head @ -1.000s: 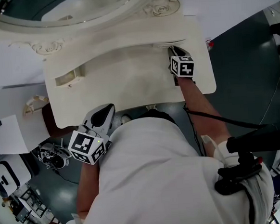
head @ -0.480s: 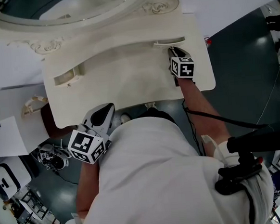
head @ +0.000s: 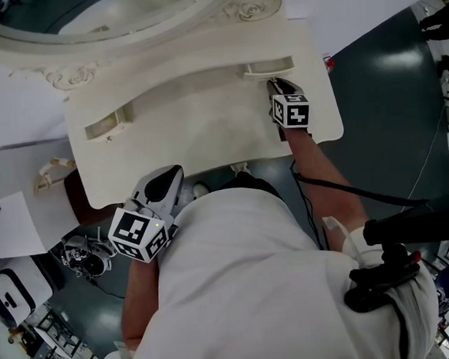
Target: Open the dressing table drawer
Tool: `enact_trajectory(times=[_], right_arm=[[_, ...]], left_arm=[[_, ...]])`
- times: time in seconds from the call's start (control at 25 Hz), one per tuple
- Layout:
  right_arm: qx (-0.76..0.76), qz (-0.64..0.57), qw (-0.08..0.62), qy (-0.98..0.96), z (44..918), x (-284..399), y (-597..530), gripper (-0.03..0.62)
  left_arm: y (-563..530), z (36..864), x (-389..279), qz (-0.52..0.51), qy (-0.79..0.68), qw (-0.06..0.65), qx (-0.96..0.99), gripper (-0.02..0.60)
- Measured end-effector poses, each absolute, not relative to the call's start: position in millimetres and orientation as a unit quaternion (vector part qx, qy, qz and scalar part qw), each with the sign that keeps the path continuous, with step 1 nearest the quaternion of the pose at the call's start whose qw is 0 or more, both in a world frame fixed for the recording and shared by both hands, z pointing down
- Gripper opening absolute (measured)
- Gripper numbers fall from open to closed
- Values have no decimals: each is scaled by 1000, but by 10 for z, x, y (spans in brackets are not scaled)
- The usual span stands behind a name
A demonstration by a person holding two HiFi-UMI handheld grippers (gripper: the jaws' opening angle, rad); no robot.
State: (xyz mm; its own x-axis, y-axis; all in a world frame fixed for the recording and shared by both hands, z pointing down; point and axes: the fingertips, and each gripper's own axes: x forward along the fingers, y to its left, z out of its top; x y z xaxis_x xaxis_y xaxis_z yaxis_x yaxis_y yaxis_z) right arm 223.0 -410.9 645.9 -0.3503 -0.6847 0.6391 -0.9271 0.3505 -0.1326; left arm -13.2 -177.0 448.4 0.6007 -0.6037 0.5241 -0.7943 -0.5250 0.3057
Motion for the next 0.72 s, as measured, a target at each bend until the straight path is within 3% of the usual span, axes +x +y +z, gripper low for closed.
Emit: enact_trajectory(times=[0.72], right_arm=[[514, 243, 261, -780, 6477, 2219, -3986, 97]], left_arm=[[-1676, 4506, -272, 169, -410, 274, 853, 2]])
